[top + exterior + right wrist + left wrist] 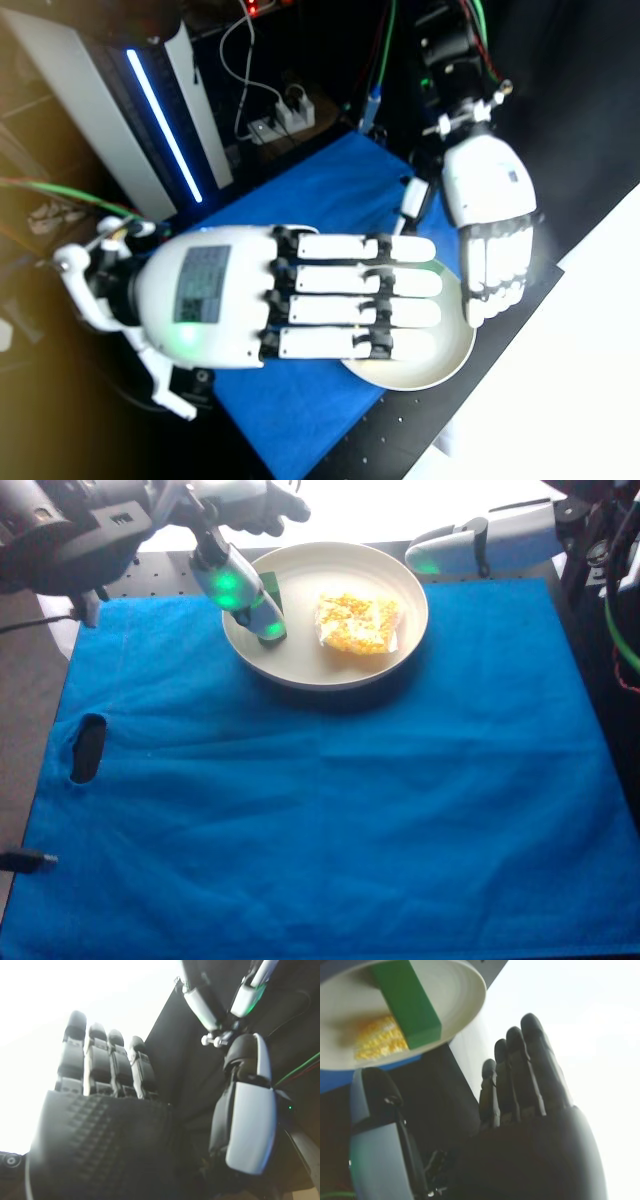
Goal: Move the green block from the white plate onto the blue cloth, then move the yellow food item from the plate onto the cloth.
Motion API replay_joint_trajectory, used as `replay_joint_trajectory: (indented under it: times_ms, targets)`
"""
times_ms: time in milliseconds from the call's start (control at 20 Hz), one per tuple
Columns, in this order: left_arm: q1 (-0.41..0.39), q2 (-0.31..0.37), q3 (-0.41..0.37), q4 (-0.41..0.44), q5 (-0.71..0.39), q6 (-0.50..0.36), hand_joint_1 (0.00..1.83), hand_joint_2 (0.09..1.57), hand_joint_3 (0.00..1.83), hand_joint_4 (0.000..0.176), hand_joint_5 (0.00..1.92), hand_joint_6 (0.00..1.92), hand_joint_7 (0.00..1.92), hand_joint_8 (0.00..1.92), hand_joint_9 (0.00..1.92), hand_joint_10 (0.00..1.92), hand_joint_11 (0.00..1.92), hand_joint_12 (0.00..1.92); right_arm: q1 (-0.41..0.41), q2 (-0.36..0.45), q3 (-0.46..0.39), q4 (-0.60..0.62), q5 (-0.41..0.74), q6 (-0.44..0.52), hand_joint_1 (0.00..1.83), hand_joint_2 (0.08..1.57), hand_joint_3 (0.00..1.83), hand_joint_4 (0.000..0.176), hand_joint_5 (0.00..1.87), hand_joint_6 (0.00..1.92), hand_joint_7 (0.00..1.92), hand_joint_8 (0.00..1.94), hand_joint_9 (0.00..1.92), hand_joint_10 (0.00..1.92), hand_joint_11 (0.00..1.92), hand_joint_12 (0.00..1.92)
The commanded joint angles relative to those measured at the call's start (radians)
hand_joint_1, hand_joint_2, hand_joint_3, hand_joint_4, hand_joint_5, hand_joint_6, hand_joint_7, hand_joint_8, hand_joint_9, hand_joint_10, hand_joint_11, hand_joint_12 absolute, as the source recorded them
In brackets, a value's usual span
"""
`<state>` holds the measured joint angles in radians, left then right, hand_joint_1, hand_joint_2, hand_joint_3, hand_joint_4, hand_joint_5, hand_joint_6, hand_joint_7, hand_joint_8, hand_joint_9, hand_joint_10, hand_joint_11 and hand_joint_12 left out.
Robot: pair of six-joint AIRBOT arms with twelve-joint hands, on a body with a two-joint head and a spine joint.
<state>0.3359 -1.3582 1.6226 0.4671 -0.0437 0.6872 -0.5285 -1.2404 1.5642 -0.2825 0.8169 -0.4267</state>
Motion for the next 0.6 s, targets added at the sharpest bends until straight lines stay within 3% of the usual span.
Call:
replay_joint_trajectory:
  times_ms: [0,100,200,450,550]
  targets:
    - [-0.004,0.001,0.005,-0.003,-0.086,-0.001,0.93,0.81,0.00,0.014,0.27,0.00,0.42,0.00,0.55,0.01,0.43,0.09,0.009,-0.001,0.000,0.039,0.118,0.001,0.70,0.86,0.00,0.023,0.16,0.01,0.07,0.00,0.09,0.01,0.02,0.31]
    - [0.004,-0.005,0.009,-0.002,-0.080,0.000,0.89,0.81,0.00,0.023,0.25,0.00,0.37,0.00,0.51,0.00,0.40,0.08,0.008,-0.001,0.001,0.039,0.118,0.001,0.70,0.88,0.00,0.018,0.15,0.00,0.05,0.00,0.09,0.00,0.01,0.32]
    - [0.015,-0.011,0.014,-0.002,-0.075,0.000,0.90,0.84,0.01,0.007,0.26,0.00,0.32,0.00,0.48,0.00,0.44,0.10,0.008,-0.002,0.001,0.039,0.118,0.001,0.70,0.88,0.00,0.011,0.14,0.00,0.05,0.00,0.07,0.00,0.00,0.28]
    - [0.031,-0.021,0.021,-0.004,-0.070,-0.001,0.89,0.89,0.00,0.000,0.29,0.01,0.38,0.02,0.50,0.01,0.51,0.12,0.008,-0.005,0.001,0.039,0.118,0.001,0.70,0.88,0.00,0.027,0.15,0.00,0.06,0.00,0.09,0.00,0.00,0.32]
    - [0.034,-0.028,0.027,-0.005,-0.070,-0.001,0.91,0.91,0.01,0.000,0.34,0.01,0.45,0.01,0.57,0.01,0.52,0.12,0.008,-0.006,0.001,0.040,0.118,0.001,0.69,0.88,0.00,0.021,0.14,0.00,0.06,0.00,0.08,0.00,0.00,0.29]
